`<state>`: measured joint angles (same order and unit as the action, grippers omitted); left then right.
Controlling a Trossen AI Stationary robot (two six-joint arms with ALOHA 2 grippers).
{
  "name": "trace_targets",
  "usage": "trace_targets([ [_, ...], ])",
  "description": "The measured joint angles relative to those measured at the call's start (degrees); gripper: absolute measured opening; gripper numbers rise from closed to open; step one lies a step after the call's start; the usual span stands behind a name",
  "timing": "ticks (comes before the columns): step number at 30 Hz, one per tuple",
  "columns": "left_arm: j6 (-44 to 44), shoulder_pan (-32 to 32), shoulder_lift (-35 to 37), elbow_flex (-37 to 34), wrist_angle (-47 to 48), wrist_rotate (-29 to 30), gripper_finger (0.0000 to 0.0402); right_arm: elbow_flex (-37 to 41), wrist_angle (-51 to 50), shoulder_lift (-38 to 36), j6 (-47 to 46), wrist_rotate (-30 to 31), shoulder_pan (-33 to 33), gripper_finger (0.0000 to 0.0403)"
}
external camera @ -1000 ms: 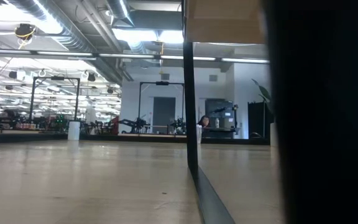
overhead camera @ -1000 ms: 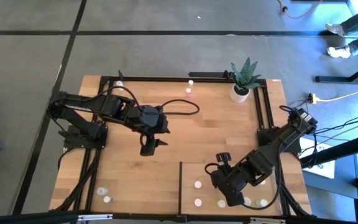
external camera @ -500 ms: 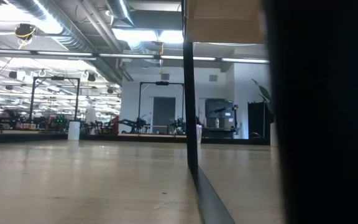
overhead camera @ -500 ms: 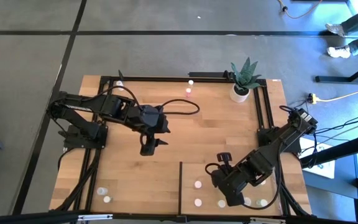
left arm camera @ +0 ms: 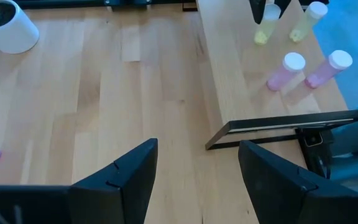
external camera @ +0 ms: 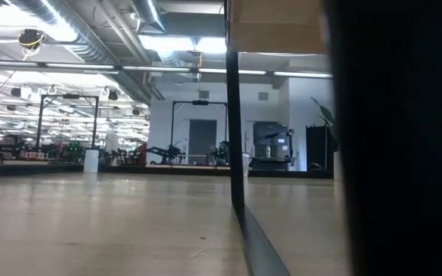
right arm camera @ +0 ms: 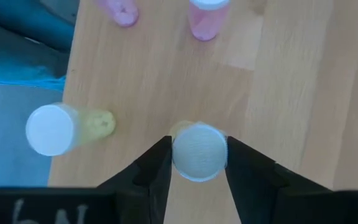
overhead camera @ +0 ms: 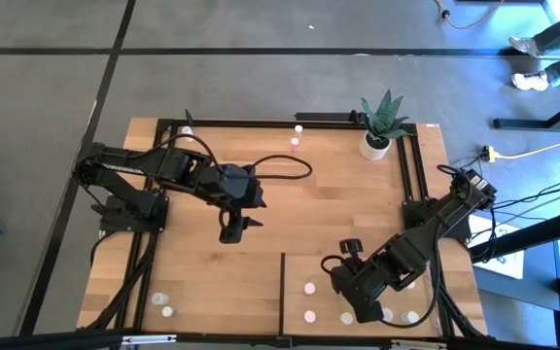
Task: Pick and place medicine bottles onto shelf by color
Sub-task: Put the bottom yellow pill bottle on the shelf aligned with the other yellow pill bottle
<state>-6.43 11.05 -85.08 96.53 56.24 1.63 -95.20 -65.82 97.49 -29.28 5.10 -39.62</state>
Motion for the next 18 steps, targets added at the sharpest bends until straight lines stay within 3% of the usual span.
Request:
trace_targets([
  [8,0.0,0.0,0.0,0.0,0.0,0.0,0.0218,0.0,0.0,0.0,-0.2,-0.2,0.0,0.0125],
  [11,0.0,0.0,0.0,0.0,0.0,-0.7,0.0218,0.0,0.0,0.0,-0.2,-0.2,0.0,0.0140],
  [18,1.0,0.0,0.0,0.0,0.0,-8.5,0.0218,0.0,0.0,0.0,-0.2,0.6,0.0,0.0174],
])
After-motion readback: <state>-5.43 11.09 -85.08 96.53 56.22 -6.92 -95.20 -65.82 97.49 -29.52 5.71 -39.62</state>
